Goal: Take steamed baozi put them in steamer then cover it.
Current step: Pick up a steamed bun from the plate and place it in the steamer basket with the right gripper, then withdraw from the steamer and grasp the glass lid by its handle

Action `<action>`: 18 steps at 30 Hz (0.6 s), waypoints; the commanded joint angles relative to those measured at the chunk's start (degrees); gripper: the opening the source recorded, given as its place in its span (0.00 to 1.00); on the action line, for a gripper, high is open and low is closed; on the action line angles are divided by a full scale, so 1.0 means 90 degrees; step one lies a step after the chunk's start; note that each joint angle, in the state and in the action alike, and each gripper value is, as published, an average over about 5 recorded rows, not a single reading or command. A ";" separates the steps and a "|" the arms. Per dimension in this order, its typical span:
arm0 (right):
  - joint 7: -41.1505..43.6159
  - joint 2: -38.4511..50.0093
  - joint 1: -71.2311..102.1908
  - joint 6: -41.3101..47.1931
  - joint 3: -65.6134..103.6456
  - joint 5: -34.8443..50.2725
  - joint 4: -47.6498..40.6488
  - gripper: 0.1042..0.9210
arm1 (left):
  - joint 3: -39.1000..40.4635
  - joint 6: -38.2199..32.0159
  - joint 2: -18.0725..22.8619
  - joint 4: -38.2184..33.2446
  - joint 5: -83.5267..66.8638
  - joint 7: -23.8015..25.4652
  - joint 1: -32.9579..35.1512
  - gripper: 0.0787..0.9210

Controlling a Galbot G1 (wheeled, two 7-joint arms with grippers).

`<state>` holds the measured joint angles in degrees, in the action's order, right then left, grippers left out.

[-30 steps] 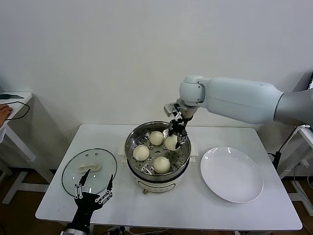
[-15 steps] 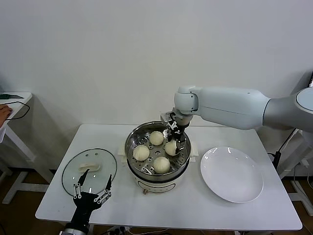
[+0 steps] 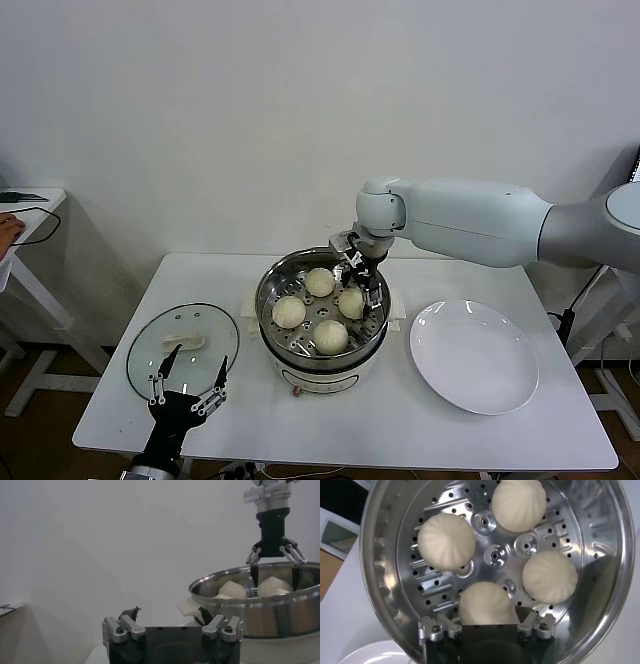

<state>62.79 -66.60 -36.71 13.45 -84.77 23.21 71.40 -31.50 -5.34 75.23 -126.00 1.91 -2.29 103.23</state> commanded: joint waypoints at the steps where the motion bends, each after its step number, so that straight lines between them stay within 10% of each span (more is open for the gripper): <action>1: -0.0025 0.0691 -0.0098 -0.0076 0.0781 -0.0107 0.0661 0.88 | -0.0028 0.0003 -0.0007 0.0009 0.0120 -0.0042 -0.0072 0.88; 6: -0.1404 0.1552 0.0043 -0.0523 0.1557 0.0314 0.1162 0.88 | -0.0052 -0.0006 -0.0025 0.0098 0.0386 -0.0181 -0.0247 0.88; 18: -0.8688 0.3042 0.3166 -0.1897 0.4359 0.1131 0.1905 0.88 | 0.0008 0.0023 -0.0135 0.0303 0.1380 -0.0402 -0.0887 0.88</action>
<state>31.96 -49.81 -28.96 3.72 -67.81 28.35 82.59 -32.10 -5.04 74.24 -124.33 7.04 -4.71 99.26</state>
